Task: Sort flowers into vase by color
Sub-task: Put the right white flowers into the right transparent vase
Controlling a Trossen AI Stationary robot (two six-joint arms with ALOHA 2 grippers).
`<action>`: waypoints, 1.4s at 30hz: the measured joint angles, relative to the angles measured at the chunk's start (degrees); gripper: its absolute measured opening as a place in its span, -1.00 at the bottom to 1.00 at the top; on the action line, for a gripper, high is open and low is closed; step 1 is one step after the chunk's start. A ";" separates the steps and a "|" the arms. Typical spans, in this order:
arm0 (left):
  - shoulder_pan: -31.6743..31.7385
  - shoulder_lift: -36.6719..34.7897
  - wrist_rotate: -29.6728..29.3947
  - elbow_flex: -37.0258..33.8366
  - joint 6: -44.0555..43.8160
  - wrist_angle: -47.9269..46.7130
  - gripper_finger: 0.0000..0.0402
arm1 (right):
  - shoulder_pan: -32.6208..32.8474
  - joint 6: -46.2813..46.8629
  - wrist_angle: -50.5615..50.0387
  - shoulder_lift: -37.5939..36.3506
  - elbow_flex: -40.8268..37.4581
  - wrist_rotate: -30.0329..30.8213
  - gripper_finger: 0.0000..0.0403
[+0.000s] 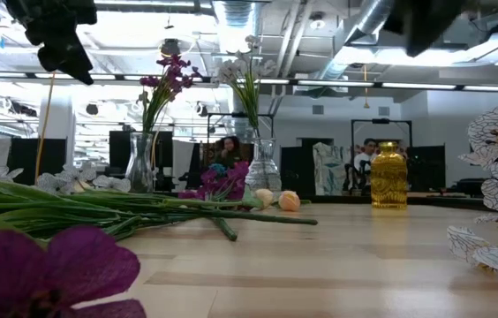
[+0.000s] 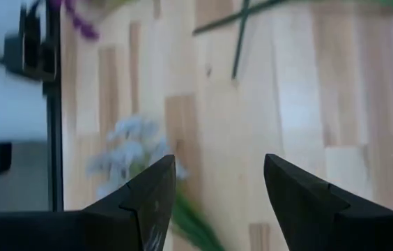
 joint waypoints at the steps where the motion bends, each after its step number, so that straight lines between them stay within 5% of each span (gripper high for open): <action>1: 0.00 0.00 0.00 0.00 -0.24 0.00 0.12 | 1.01 0.02 -0.58 0.00 0.00 0.00 0.22; 15: 0.00 0.00 -0.13 0.00 -4.41 0.02 0.12 | 10.79 0.23 -0.04 -0.02 -8.99 -0.02 0.22; 42: 0.00 0.02 -1.88 0.00 -4.70 0.02 0.12 | 11.46 -0.42 23.43 -0.01 -29.01 0.07 0.22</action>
